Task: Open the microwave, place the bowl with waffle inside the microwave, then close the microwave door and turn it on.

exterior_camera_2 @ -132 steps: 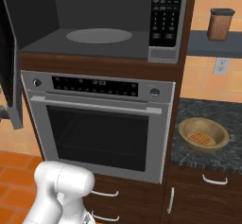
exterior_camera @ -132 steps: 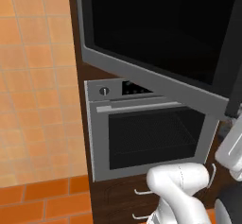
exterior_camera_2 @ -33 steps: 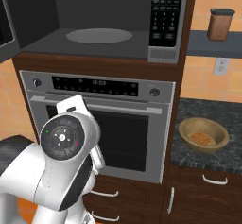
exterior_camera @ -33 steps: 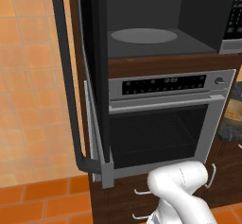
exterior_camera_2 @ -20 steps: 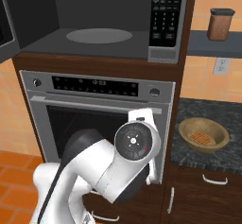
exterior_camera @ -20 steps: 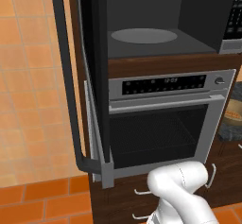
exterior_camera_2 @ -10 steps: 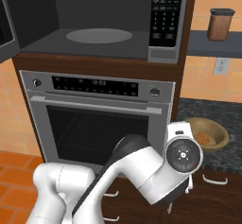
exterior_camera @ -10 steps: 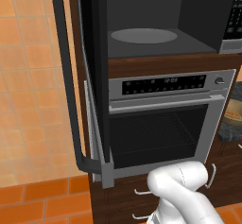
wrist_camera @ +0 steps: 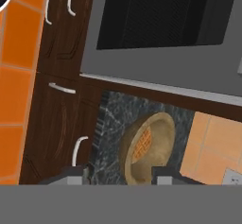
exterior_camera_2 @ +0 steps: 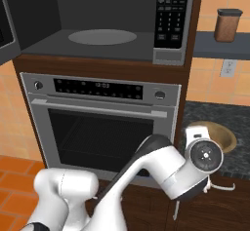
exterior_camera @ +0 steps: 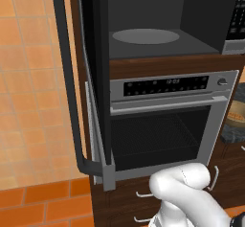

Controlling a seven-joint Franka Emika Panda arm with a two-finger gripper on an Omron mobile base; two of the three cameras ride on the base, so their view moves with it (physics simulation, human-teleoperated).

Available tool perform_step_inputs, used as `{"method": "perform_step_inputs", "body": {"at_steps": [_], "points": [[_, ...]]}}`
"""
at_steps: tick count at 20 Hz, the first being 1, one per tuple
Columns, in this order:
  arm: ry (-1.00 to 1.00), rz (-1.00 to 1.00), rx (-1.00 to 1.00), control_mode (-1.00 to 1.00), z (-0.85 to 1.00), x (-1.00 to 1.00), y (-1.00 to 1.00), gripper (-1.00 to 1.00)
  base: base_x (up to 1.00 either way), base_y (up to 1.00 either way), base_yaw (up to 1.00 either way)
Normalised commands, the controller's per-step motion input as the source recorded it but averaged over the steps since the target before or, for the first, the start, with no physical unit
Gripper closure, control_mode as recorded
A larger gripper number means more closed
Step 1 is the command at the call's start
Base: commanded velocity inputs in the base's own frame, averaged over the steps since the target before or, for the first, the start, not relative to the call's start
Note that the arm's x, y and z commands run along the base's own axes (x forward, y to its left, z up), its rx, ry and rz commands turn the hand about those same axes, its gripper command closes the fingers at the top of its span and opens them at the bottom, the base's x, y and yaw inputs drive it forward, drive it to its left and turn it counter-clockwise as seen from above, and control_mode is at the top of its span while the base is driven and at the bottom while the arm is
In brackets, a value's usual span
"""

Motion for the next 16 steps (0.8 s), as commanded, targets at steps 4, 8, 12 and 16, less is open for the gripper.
{"method": "perform_step_inputs", "body": {"at_steps": [4, 8, 12, 16], "points": [[0.00, 0.05, 0.00, -1.00, -0.16, 0.34, -0.15, -1.00, 0.00, 0.00, 0.00], [0.02, 0.06, 0.00, -1.00, -0.20, 0.30, -0.13, -1.00, 0.00, 0.00, 0.00], [0.04, 0.06, 0.00, -1.00, -0.23, 0.39, -0.10, -1.00, 0.00, 0.00, 0.00], [0.08, 0.07, 0.00, -1.00, -0.29, 0.35, -0.22, -1.00, 0.00, 0.00, 0.00]]}}
